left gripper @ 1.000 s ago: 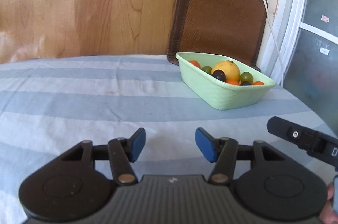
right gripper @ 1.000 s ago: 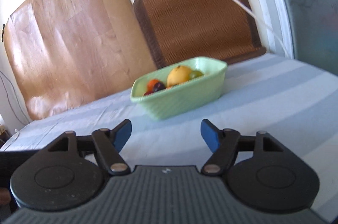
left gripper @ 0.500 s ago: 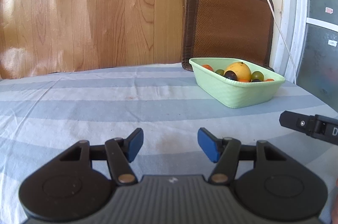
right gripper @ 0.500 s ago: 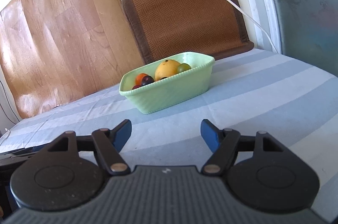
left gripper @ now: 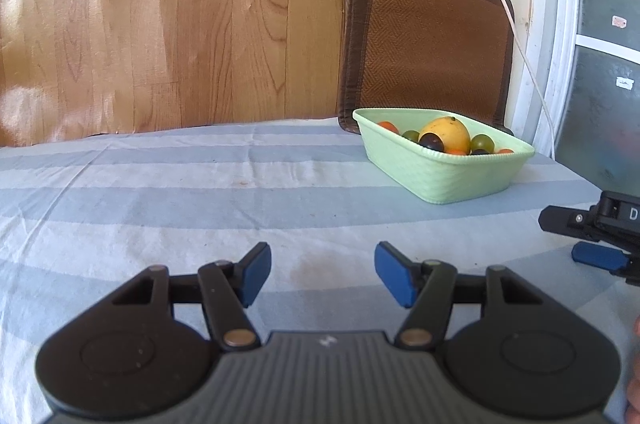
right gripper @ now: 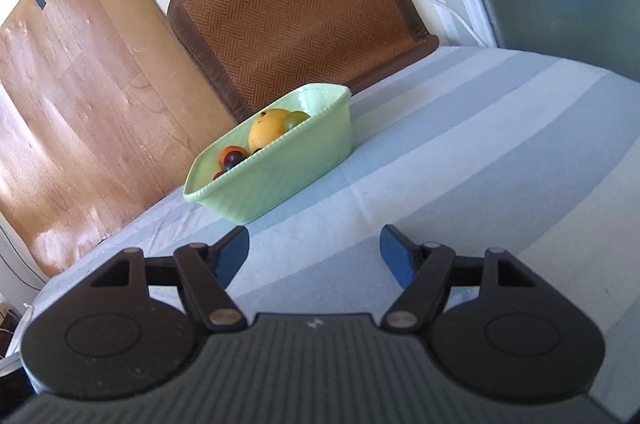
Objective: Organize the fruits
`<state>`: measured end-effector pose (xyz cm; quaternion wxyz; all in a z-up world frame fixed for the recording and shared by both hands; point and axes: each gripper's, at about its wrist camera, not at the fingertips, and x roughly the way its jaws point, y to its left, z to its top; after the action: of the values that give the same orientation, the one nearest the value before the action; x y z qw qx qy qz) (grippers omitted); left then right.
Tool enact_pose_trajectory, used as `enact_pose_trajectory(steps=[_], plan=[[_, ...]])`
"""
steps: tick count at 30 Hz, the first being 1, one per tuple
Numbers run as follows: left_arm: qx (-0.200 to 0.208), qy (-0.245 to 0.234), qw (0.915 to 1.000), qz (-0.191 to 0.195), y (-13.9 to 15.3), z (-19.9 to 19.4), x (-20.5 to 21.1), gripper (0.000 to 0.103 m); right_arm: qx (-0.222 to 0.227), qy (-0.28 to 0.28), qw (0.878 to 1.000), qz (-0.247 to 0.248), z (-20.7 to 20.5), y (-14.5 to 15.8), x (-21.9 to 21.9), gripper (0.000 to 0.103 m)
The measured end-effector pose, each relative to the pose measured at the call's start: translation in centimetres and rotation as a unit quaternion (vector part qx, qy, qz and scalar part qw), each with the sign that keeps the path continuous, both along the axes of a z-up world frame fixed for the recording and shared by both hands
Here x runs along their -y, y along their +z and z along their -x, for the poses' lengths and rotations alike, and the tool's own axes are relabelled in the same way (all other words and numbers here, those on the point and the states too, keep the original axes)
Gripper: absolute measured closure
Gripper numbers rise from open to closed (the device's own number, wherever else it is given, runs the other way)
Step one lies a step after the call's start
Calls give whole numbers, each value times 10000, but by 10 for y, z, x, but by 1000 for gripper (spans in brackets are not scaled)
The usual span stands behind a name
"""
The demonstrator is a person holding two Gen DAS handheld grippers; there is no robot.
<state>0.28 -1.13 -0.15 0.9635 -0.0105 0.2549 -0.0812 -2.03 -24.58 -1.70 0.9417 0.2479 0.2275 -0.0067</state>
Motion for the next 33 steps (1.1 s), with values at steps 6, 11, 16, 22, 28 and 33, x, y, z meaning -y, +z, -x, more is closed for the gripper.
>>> enact_pose_trajectory(steps=[6,11,16,22,28,33], plan=[[35,35,10000,-8,0,0,-1,41,-20,120,9998,147,-3,1,-5,29],[86,126,9999,-71,1,1,-1,34,113,295,9991,274,-1,2,-9,29],[177,196,9991,-324,1,3,5,27,283,424,9966,640,4,6,-22,29],[136,296,9987,-381,1,0,5,27,506,695,9868,1372,10,9,-48,28],[140,353,9977,-569,0,0,12,23,543,702,9869,1349,8,9,-47,26],[235,379,9964,-723,1,3,18,14,588,702,9861,1384,11,9,-49,26]])
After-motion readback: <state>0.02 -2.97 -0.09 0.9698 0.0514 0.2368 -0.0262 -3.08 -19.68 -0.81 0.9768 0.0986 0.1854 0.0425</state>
